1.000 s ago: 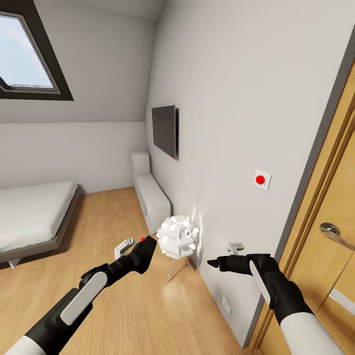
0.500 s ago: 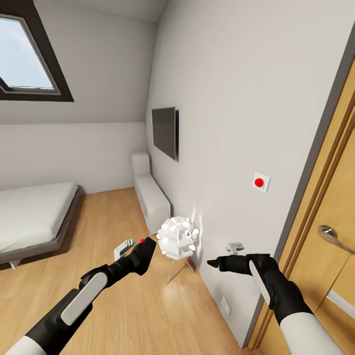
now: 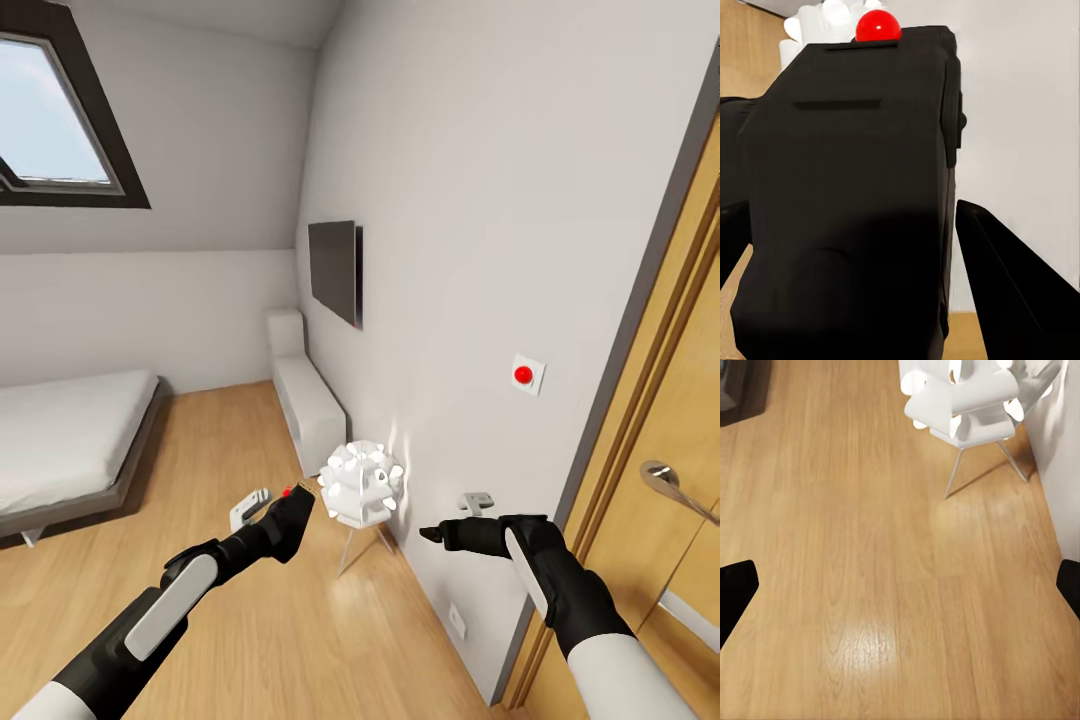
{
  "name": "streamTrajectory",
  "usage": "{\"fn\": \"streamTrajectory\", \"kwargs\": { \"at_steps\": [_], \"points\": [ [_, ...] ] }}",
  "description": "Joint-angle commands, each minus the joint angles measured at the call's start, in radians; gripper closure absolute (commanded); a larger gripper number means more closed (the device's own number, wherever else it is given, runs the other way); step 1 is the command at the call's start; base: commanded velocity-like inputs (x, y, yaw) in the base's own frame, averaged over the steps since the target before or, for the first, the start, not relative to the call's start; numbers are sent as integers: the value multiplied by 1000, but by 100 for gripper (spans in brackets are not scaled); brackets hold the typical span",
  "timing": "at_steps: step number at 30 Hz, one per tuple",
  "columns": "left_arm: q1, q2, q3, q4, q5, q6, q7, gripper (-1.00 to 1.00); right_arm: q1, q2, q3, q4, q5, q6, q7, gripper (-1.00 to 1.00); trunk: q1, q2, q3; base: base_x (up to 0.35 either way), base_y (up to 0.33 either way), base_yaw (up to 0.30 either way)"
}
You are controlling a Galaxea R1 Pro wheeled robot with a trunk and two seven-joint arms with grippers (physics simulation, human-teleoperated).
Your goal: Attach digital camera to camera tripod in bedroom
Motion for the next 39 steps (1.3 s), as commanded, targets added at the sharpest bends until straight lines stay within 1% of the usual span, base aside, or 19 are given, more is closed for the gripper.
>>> {"fn": "streamTrajectory", "kwargs": {
  "at_steps": [1, 6, 14, 15, 18, 20, 21, 22, 23, 24, 25, 28, 29, 32, 33, 35, 36, 37, 39],
  "points": [
    [-1, 1, -2, 1, 8, 0, 8, 100, -1, -1, 2, -1, -2, 6, 0, -100, -4, 6, 1, 0, 0, 0],
    [-1, 0, 0, 39, 8, 7, 11, 100, -1, -2, 2, 16, -3, 7, 0, -100, -23, 41, 17, 0, 0, 0],
    [-1, -5, -6, 175, 5, 10, 12, 100, -1, -4, -2, 40, -4, 7, 8, -100, -53, 97, 42, 0, 0, 0],
    [-1, -17, -12, 232, 1, 12, 23, 100, -1, -8, -4, 57, -11, 6, 12, -100, -57, 104, 45, 0, 0, 0],
    [-1, -23, -16, 284, -1, 14, 42, 100, -1, -16, -5, 104, -11, 6, 14, -100, -65, 118, 52, 0, 0, 0],
    [-1, -27, -20, 345, -1, 15, 61, 100, -1, -22, -5, 179, -9, 0, 15, -100, -65, 118, 52, 0, 0, 0],
    [-1, -30, -26, 399, -1, 16, 70, 100, -1, -26, -5, 242, -8, -10, 14, -100, -65, 118, 52, 0, 0, 0],
    [-1, -32, -30, 432, -1, 16, 73, 100, -1, -30, -5, 277, -6, -19, 12, -100, -65, 118, 52, 0, 0, 0],
    [-1, -48, -46, 556, 0, 16, 73, 100, -1, -46, -2, 391, 5, -60, 8, -100, -65, 118, 52, 0, 0, 0],
    [-1, -56, -52, 604, 0, 14, 73, 100, -1, -53, -2, 432, 13, -79, 5, -100, -65, 118, 52, 0, 0, 0],
    [-1, -81, -62, 705, 0, 9, 72, 100, -1, -71, -1, 516, 34, -127, 2, -100, -65, 118, 52, 0, 0, 0],
    [-1, -132, -71, 872, -3, 0, 71, 100, -1, -106, 0, 646, 77, -231, -4, -100, -65, 118, 52, 0, 0, 0],
    [-1, -169, -75, 975, -5, -10, 70, 100, -1, -127, 1, 735, 110, -319, -8, -100, -65, 118, 52, 0, 0, 0],
    [4, -214, -78, 1071, -11, -37, 70, 100, 0, -150, 1, 867, 159, -459, -21, -100, -65, 118, 52, 0, 0, 0],
    [4, -233, -80, 1103, -20, -62, 70, 100, -2, -159, 1, 922, 185, -542, -37, -100, -65, 118, 52, 0, 0, 0],
    [6, -246, -81, 1124, -35, -90, 71, 100, -3, -165, 2, 952, 203, -604, -58, -100, -65, 118, 52, 0, 0, 0],
    [8, -255, -81, 1138, -54, -123, 70, 100, 1, -168, 2, 973, 214, -647, -85, -100, -65, 118, 52, 0, 0, 0],
    [9, -258, -81, 1143, -64, -141, 70, 100, 8, -169, 2, 981, 218, -663, -100, -100, -65, 118, 52, 0, 0, 0],
    [16, -266, -82, 1153, -89, -192, 69, 100, 47, -170, 1, 996, 226, -697, -145, -100, -65, 118, 52, 0, 0, 0]
  ]
}}
